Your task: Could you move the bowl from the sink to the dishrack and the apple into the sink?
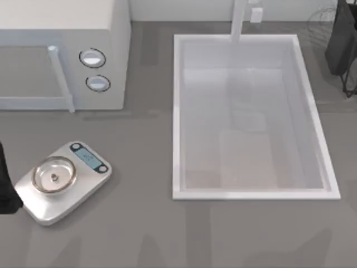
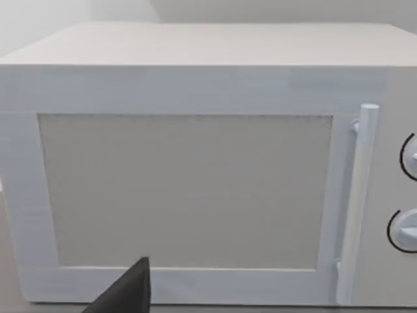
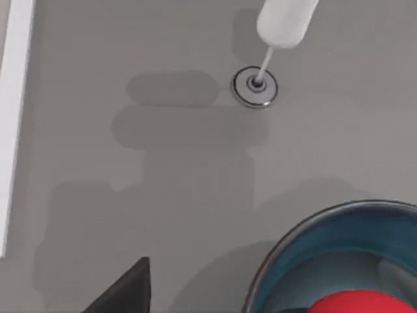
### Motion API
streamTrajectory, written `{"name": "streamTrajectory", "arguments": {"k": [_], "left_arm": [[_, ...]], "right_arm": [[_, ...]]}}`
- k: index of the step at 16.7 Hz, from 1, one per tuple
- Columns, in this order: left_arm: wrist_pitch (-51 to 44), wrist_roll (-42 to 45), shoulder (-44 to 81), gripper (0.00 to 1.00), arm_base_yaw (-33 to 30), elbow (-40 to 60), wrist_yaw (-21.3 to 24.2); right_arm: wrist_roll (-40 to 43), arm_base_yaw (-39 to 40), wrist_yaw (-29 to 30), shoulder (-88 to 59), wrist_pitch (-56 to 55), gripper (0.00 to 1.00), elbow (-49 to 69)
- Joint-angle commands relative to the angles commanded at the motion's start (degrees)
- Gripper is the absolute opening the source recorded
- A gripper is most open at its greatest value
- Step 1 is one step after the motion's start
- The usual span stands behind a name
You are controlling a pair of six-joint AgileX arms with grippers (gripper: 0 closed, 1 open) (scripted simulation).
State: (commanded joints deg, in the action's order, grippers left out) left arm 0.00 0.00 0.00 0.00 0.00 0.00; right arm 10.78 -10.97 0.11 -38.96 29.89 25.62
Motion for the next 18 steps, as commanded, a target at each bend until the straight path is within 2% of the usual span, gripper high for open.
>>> {"name": "streamTrajectory", "arguments": {"k": [6,10,18], "left_arm": [[0.0,0.0,0.0,1.0,0.0,0.0,0.0],[0.0,0.0,0.0,1.0,0.0,0.0,0.0],[0.0,0.0,0.0,1.0,0.0,0.0,0.0]], "right_arm": [[6.9,-7.1,0.0,-25.4,19.5,1.0,16.6],[10.2,-10.4,-0.1,-37.4,28.6,1.0,24.3],[11.4,-11.4,-0.1,-41.8,32.1,1.0,27.2]]}}
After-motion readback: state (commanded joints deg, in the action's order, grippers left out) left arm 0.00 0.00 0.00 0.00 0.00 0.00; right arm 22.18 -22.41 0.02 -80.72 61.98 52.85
